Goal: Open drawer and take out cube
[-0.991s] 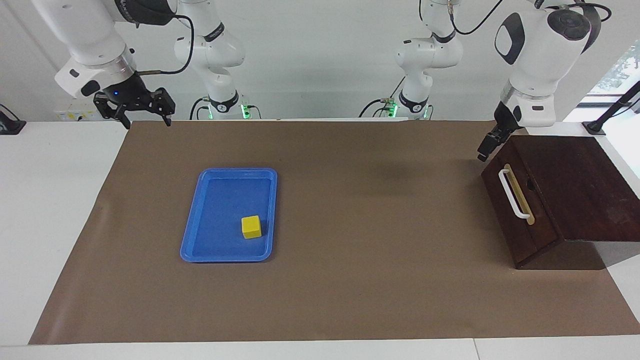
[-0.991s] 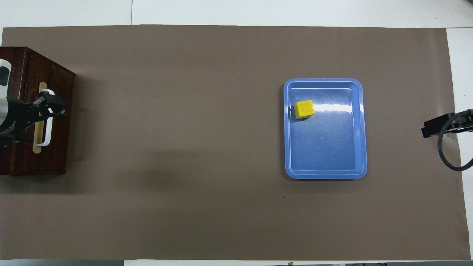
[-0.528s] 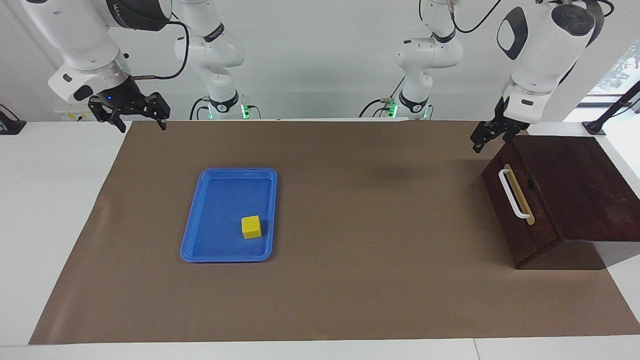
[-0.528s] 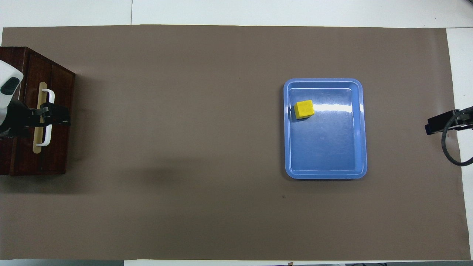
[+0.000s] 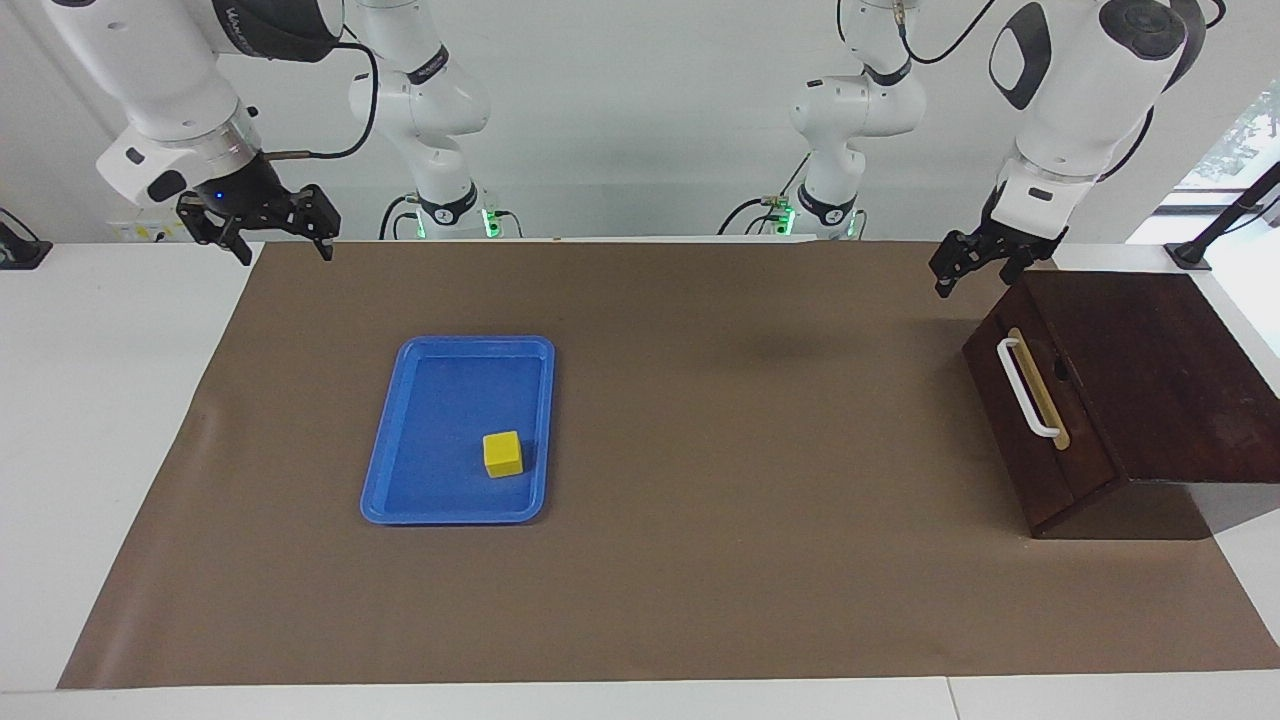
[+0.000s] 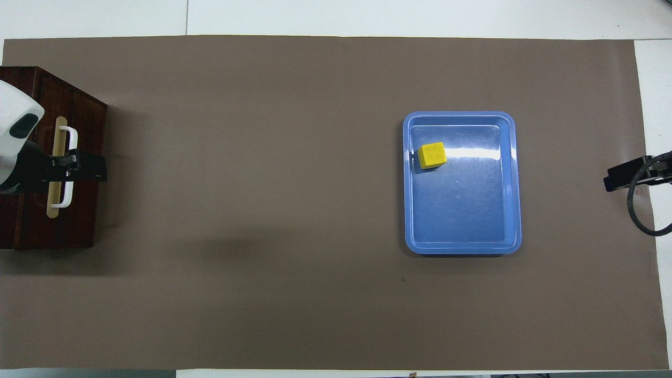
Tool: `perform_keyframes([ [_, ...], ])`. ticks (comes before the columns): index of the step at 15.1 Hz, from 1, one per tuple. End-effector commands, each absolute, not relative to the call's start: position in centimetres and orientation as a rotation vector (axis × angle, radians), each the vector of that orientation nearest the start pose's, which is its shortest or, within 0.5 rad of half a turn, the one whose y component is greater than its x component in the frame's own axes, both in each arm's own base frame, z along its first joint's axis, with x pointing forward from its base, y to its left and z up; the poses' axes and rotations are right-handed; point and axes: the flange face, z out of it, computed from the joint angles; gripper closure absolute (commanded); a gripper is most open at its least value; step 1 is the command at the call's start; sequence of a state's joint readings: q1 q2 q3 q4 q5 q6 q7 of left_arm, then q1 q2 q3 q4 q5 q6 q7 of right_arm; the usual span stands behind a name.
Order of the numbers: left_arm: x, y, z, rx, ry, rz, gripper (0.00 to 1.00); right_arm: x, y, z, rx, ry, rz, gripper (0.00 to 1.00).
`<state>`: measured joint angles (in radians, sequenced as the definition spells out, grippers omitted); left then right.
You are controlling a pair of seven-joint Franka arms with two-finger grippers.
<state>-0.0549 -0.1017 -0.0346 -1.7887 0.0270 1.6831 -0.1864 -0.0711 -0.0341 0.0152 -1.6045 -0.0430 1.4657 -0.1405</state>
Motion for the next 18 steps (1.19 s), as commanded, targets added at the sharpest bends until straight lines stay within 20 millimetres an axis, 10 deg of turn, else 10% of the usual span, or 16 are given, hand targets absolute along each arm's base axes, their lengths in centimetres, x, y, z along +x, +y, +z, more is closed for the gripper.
perform_keyframes([
  [1,53.7,-3.6,59.5,-3.156,-0.136,0.023,0.00,53.0,-3.7,61.7,-3.168,-0.097,0.173,0.00],
  [18,53.0,-4.8,59.0,-3.150,0.112,0.134,0.00,53.0,-3.6,61.9,-3.142,-0.011,0.150,0.00],
])
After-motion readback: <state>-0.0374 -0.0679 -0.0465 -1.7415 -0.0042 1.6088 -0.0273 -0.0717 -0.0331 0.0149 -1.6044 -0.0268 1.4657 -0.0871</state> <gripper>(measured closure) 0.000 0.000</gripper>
